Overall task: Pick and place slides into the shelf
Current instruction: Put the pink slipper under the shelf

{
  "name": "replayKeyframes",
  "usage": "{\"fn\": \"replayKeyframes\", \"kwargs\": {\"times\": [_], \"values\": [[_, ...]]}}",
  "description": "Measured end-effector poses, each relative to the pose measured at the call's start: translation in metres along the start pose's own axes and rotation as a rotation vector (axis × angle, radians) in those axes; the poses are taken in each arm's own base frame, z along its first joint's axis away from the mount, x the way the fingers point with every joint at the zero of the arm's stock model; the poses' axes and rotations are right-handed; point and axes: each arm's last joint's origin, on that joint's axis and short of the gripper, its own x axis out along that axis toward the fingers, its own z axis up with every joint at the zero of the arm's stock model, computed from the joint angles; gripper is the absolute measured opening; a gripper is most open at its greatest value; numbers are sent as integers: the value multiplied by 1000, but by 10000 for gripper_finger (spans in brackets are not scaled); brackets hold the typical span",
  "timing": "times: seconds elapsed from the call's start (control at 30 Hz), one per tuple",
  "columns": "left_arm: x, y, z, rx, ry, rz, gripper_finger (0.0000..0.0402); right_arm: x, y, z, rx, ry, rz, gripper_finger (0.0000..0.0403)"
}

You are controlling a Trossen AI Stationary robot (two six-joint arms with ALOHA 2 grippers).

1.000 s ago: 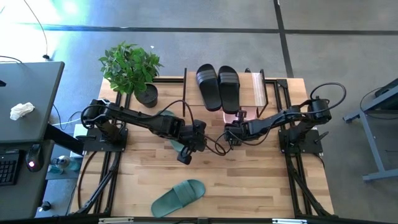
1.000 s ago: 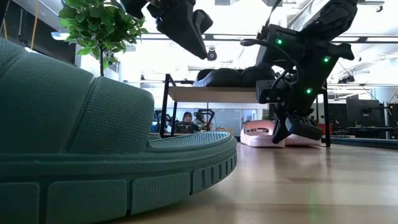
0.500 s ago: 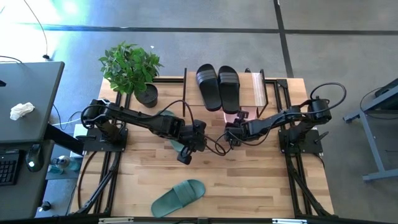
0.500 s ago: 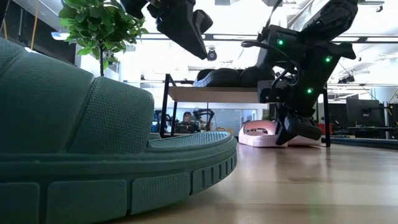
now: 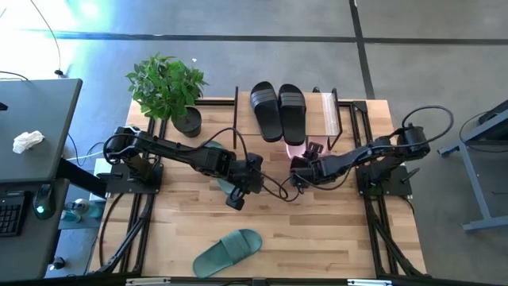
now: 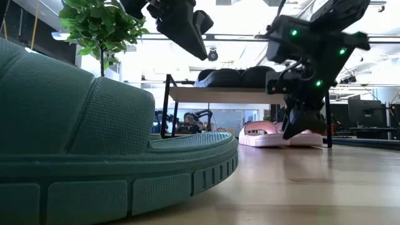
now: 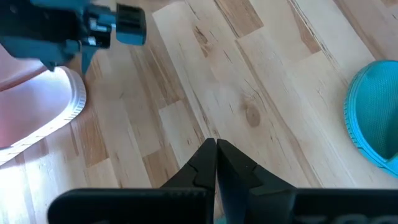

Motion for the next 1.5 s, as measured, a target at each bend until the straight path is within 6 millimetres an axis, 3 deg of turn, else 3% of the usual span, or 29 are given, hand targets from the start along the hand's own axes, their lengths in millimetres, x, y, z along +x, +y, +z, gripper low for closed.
{"fn": "replayKeyframes", "kwargs": {"times": [0.33, 0.57, 0.77, 0.9, 1.07, 1.27, 1.5], "values": [[6, -3, -5, 41, 5, -26, 3, -54, -3, -13, 210, -67, 128, 163], [32, -13, -23, 54, -88, -110, 3, -98, -17, -29, 449, -86, 321, 147], [51, -17, -29, 11, -274, -75, 3, -116, -25, -41, 676, -23, 449, 114], [58, -17, -31, 4, -254, -40, 3, -110, -13, -51, 783, -62, 556, 70], [66, -15, -34, -9, -195, 75, 3, -90, 8, -57, 918, -227, 666, 6], [77, -14, -38, 14, -137, 153, 3, -59, 18, -52, 923, -264, 459, 3], [78, -19, -44, 3, -75, 125, 3, -28, 23, -22, 867, -240, 267, 1]]}}
